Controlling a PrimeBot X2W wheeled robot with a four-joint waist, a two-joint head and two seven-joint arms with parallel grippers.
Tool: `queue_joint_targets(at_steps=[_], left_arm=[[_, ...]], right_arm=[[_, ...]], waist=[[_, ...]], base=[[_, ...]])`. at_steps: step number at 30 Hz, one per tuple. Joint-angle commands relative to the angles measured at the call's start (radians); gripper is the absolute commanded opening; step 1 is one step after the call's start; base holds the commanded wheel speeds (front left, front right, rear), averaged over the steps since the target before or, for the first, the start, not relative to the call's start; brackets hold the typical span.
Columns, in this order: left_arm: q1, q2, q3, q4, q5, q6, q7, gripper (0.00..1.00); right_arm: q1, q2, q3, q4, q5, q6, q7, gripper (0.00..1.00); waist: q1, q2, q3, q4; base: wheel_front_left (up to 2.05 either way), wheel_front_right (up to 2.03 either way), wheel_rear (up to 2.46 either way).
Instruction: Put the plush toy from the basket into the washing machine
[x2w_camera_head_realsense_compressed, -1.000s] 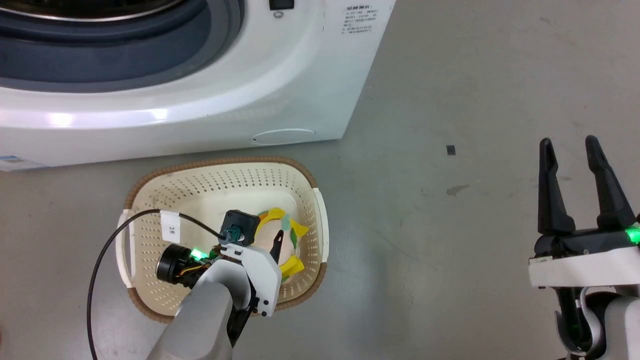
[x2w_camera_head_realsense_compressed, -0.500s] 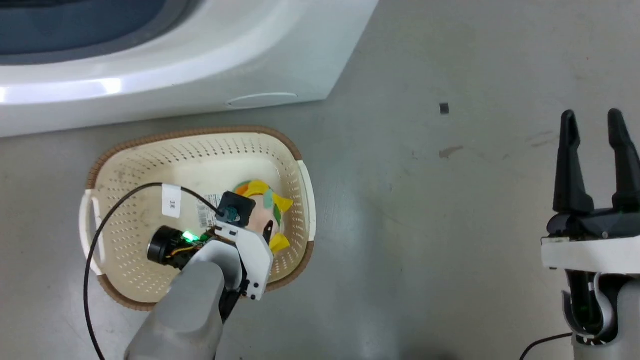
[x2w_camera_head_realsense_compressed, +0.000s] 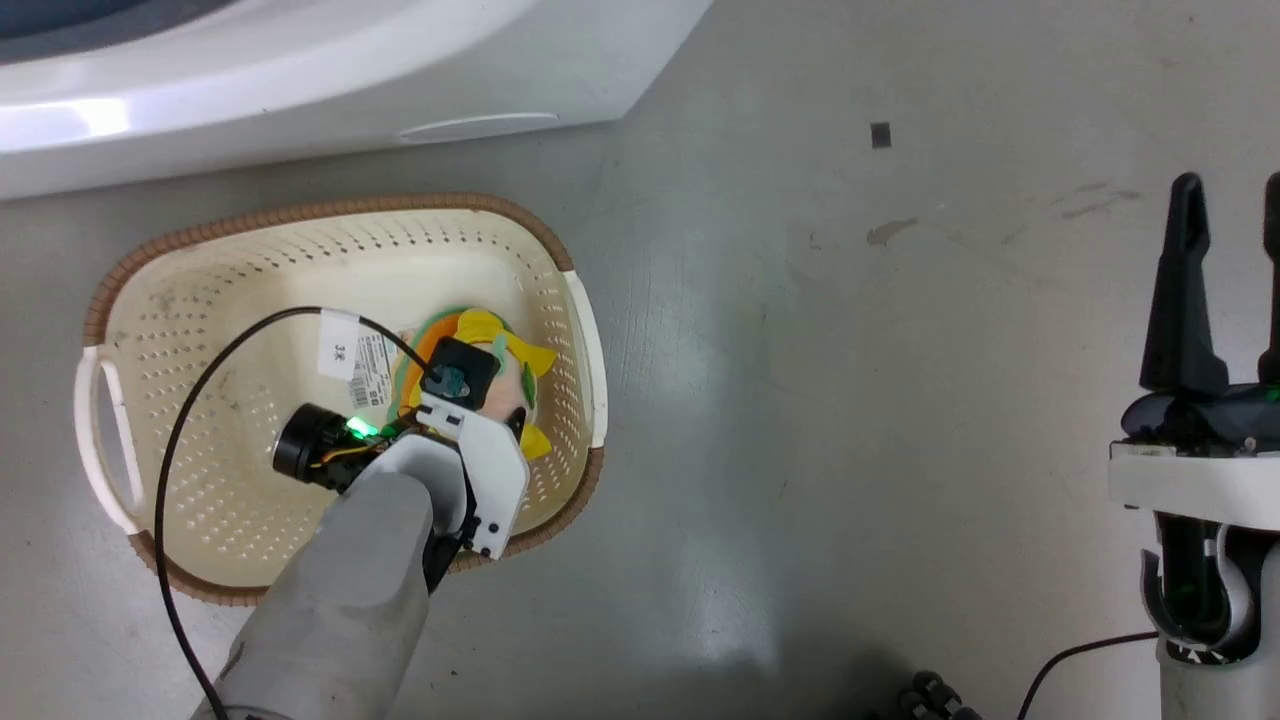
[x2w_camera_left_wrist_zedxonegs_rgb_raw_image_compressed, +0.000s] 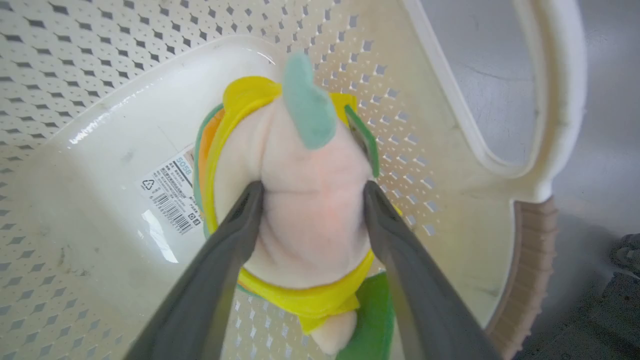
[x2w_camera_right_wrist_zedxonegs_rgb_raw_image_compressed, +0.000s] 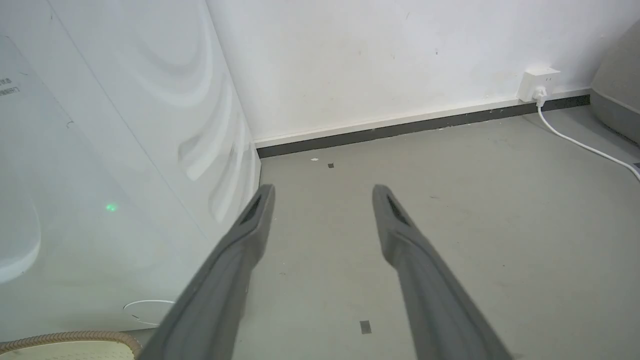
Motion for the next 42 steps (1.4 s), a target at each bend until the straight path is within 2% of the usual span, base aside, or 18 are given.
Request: queue_joint_targets(at_steps=[1,6,7,8,21,31,42], left_arm=[[-0.024,0.008,-0.014,0.034,-0.011,-0.004,-0.003,1.0],[-0.056,0.008,-0.038,0.085,-0.029,0.004,-0.009,1.0],[-0.062,0.009,-0.045,0.096,-0.031,0.004,-0.009,0.93],[-0.069,0.01,-0.052,0.106,-0.031,0.008,-0.015,0.0],[-0.124,0.025,-0.115,0.227,-0.079,-0.015,-0.026,0.0],[-0.047,-0.018,-0.091,0.227,-0.138,-0.031,-0.086,0.0],[0.011,-0.057,-0.118,0.224,-0.156,-0.059,-0.23,0.0]], right_arm=[[-0.028,0.0,-0.004,-0.011,0.011,-0.001,-0.009,1.0],[-0.043,0.0,-0.008,-0.014,0.021,-0.001,-0.02,1.0],[-0.046,0.0,-0.008,-0.015,0.023,-0.001,-0.022,1.0],[-0.05,0.0,-0.008,-0.015,0.026,-0.001,-0.024,1.0],[-0.078,0.0,-0.008,-0.013,0.062,-0.001,-0.048,1.0],[-0.013,0.0,-0.01,0.026,0.026,-0.001,-0.048,1.0],[0.067,0.0,-0.017,0.061,-0.016,-0.001,-0.048,1.0]], waist=[[-0.0001,0.0,0.017,-0.004],[-0.0001,0.0,0.046,-0.008],[-0.0001,0.0,0.051,-0.009],[-0.0001,0.0,0.055,-0.009],[-0.0001,0.0,0.058,-0.022],[-0.0001,0.0,-0.119,0.029],[-0.0001,0.0,-0.287,0.107]], base=[[0.0,0.0,0.0],[0.0,0.0,0.0],[0.0,0.0,0.0],[0.0,0.0,0.0],[0.0,0.0,0.0],[0.0,0.0,0.0],[0.0,0.0,0.0]])
